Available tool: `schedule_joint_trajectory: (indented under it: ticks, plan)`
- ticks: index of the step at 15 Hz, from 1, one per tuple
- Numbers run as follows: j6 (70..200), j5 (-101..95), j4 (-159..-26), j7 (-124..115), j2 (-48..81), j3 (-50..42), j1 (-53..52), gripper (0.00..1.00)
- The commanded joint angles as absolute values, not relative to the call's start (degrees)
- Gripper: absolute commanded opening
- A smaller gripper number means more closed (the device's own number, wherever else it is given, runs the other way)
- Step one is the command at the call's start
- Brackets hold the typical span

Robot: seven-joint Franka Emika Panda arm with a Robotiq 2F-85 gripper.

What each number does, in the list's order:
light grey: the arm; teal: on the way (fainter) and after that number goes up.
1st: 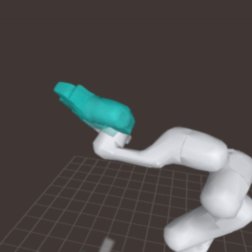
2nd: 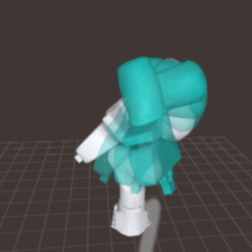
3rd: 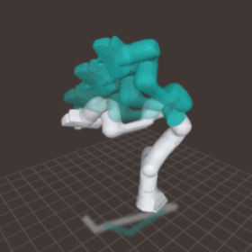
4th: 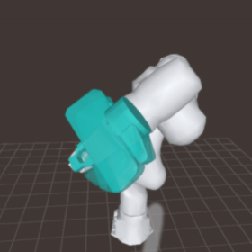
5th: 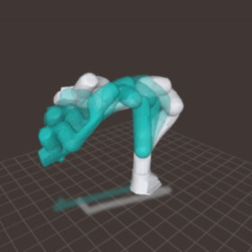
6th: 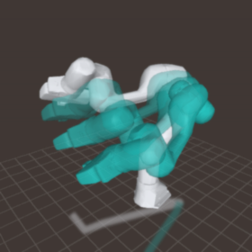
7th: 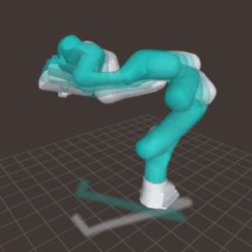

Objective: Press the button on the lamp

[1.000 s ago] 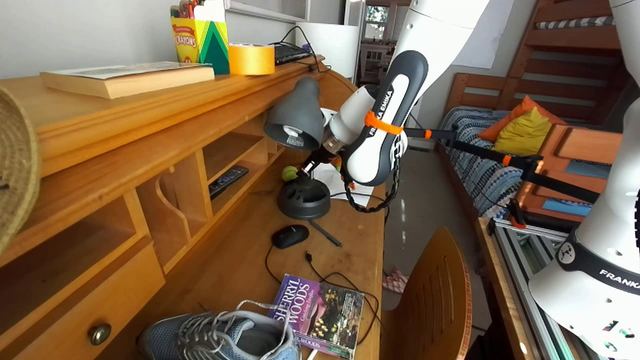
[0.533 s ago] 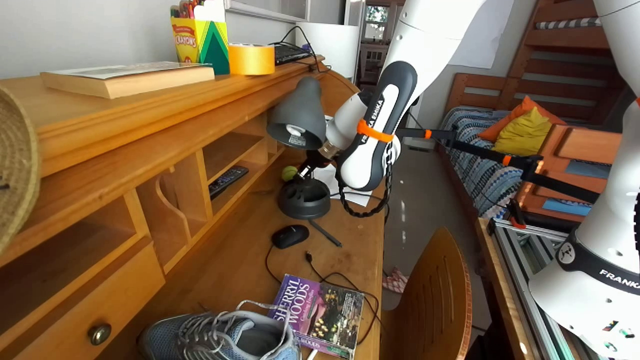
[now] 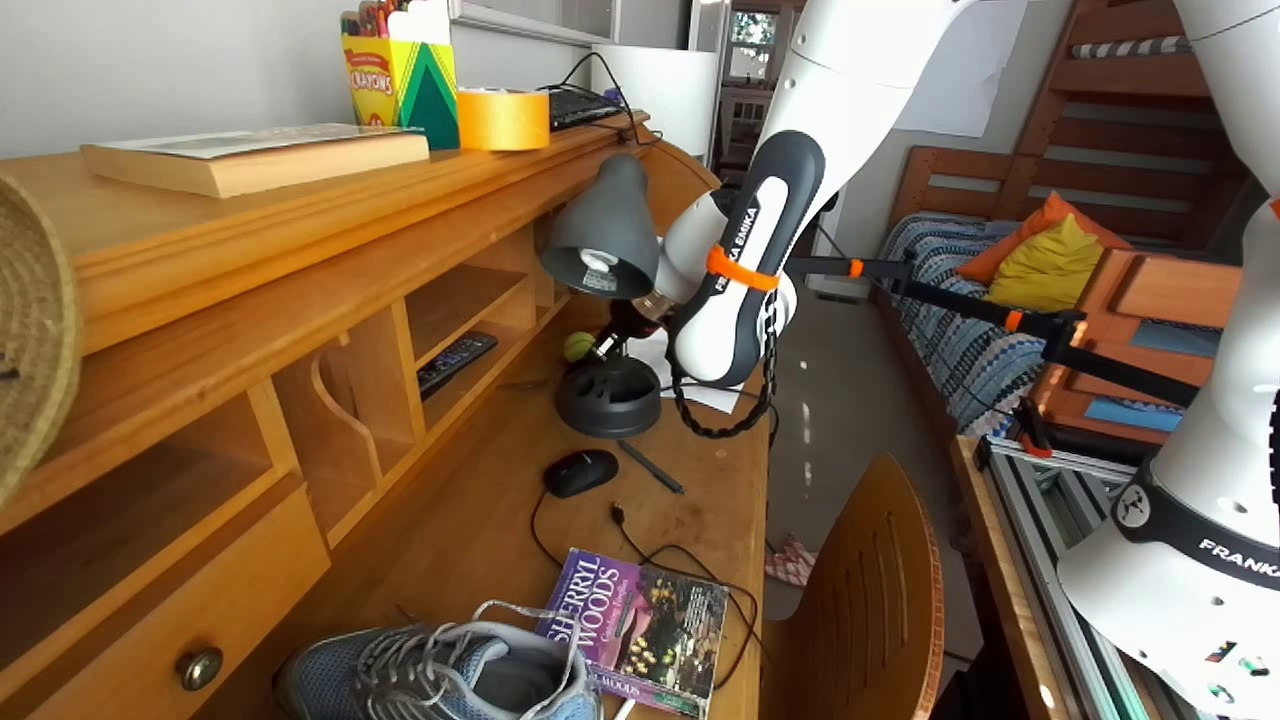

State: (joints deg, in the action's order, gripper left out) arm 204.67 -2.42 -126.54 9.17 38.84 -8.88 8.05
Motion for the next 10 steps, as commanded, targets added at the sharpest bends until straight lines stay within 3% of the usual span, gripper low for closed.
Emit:
schedule_joint_trajectory:
  ticks: [1, 10]
  plan:
    - [206.8, 0.0, -126.0, 8.3, 39.9, -10.8, 5.8, 0.0]
    - [206.2, 4.3, -126.1, 8.6, 40.8, -14.0, 1.8, 0.0]
